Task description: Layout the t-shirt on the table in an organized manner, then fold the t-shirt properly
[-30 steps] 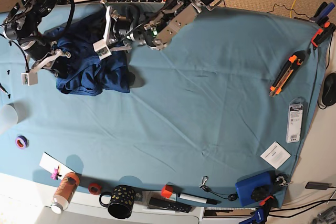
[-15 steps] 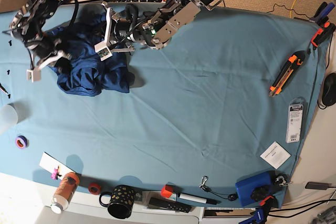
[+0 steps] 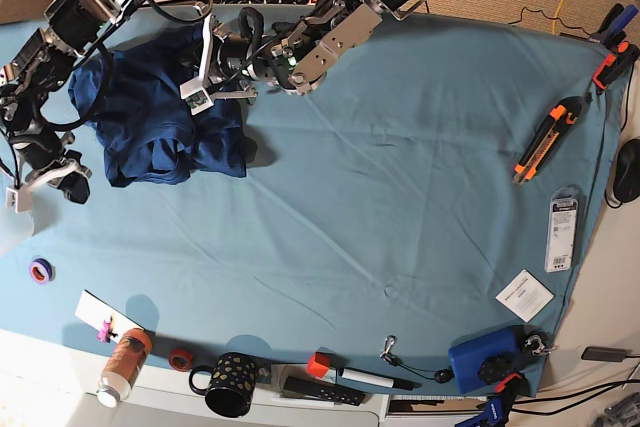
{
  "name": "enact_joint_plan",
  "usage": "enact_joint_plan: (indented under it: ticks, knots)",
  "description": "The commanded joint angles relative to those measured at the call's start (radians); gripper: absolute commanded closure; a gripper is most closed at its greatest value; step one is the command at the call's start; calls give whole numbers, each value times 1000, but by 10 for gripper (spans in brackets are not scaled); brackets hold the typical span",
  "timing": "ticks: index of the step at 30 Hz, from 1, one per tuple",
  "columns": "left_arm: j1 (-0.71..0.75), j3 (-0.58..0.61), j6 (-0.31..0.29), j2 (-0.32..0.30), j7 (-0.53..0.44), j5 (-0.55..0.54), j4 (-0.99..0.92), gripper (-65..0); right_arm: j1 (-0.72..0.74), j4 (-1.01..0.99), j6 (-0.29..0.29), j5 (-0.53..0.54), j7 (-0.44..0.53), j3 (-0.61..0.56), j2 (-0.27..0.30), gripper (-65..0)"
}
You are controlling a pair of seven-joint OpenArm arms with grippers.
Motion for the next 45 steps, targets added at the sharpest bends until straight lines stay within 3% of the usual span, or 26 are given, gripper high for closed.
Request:
enact_joint_plan:
  ticks: [1,3,6,9,13,18,23,29,32,36,45]
  knots:
    - [-13,0,-5,25,0,-3,15,0,29,15,2,27,33,2,23,0]
    - [-17,0,-60,25,-22,-3,17,0,37,15,2,35,34,2,23,0]
    - [-18,-2,-218,25,-82,-14,55,0,35,15,2,103,36,2,23,0]
    - [-19,-2,-280,25,-152,-17,129,0,36,16,2,201,36,3,23,0]
    - [-19,-51,-290,25,-171,82,229,0,36,16,2,281,36,11,23,0]
    - [-31,-233,-289,25,-171,121,258,0,35,16,2,312,32,106,24,0]
    - [-48,-454,-290,-56,-172,112,258,0,21,18,2,423,-48,241,28,0]
    - [-35,-687,-301,-198,-167,-10,259,0,-55,21,2,460,-65,346,88,0]
    - [-7,-794,-317,-256,-165,-92,259,0,-98,35,2,527,-117,392,111,0]
    - [56,-896,-317,-317,-151,-211,271,0,-175,116,2,584,-159,428,112,0]
    - [265,-1035,-317,-416,-110,-321,421,0,-379,414,2,584,-190,435,91,0]
